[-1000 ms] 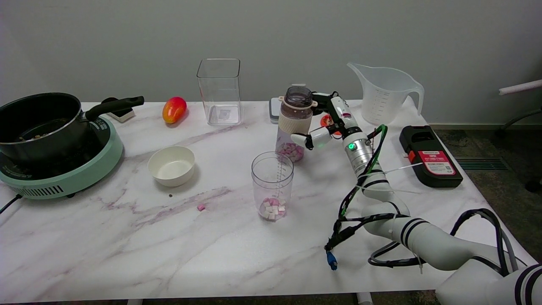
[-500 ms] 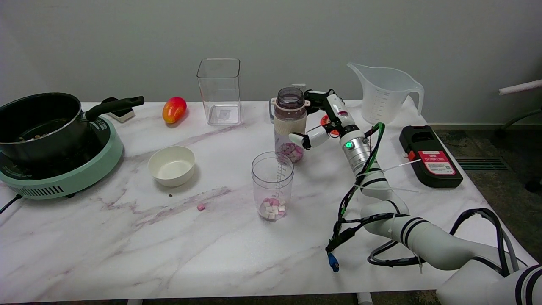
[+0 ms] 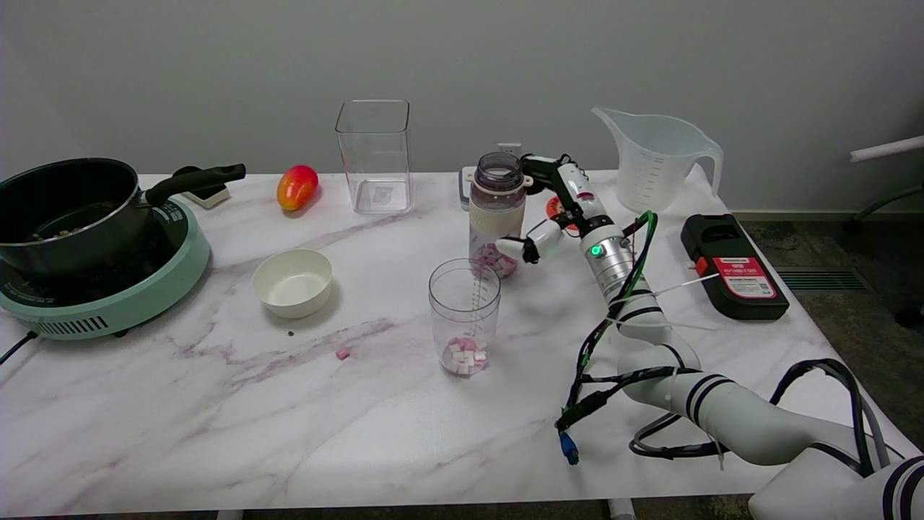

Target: Place the bottle onto the table.

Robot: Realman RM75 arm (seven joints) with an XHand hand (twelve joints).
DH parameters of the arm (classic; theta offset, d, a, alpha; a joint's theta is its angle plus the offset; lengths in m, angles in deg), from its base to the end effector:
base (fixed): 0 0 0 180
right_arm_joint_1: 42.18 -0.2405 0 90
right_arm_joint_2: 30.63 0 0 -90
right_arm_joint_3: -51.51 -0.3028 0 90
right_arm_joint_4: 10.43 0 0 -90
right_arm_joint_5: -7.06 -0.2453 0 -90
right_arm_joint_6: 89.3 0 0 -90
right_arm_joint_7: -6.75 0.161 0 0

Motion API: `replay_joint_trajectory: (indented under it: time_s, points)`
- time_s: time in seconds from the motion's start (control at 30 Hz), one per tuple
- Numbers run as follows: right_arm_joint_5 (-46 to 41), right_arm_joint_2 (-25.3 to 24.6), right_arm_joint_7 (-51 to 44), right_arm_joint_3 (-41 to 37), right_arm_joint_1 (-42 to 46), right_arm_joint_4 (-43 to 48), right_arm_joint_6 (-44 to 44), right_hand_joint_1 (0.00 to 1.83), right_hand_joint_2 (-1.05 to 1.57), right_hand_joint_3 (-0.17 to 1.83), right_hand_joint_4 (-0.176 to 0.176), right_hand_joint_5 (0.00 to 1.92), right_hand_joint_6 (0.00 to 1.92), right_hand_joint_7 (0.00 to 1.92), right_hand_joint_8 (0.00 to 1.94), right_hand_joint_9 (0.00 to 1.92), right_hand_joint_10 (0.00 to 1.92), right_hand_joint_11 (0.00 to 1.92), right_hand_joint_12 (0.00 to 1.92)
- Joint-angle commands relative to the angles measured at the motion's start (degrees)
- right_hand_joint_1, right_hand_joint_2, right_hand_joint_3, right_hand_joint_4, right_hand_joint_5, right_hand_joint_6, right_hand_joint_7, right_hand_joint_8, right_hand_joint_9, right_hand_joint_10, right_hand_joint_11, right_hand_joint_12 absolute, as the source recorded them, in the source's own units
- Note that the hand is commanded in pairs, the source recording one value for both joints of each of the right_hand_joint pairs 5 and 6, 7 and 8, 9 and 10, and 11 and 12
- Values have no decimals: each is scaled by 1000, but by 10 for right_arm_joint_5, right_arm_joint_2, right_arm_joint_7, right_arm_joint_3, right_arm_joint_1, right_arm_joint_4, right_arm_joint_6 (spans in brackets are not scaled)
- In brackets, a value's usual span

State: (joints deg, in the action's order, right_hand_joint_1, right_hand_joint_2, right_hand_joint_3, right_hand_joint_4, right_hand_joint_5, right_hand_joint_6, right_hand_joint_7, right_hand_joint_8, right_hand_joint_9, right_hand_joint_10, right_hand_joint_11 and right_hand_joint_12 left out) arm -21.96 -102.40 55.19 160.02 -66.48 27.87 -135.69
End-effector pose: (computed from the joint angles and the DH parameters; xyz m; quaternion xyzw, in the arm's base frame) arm -0.3367 -0.4847 0.3632 0.6512 -0.1839 0.3970 0.6201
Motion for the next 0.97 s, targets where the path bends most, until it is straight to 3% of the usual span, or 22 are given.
replay_joint_trajectory:
  time_s: [0.03,0.13,0.3,0.47,0.7,0.97]
  points:
    - [-1,10,1,-7,20,20,1,1184,-592,1082,0,402,402,629,629,521,521,668,668]
    - [-2,12,0,-10,24,22,1,1140,-712,847,0,248,248,533,533,457,457,617,617]
    - [1,41,-6,-22,37,69,22,1150,-835,738,0,137,137,418,418,354,354,523,523]
    - [-4,89,-27,-84,110,168,54,1236,-925,865,0,110,110,406,406,376,376,510,510]
    - [-25,99,-88,-302,237,346,112,1285,-892,1009,0,65,65,397,397,412,412,546,546]
    - [-72,120,-71,-341,246,365,79,1287,-912,1087,0,28,28,396,396,413,413,551,551]
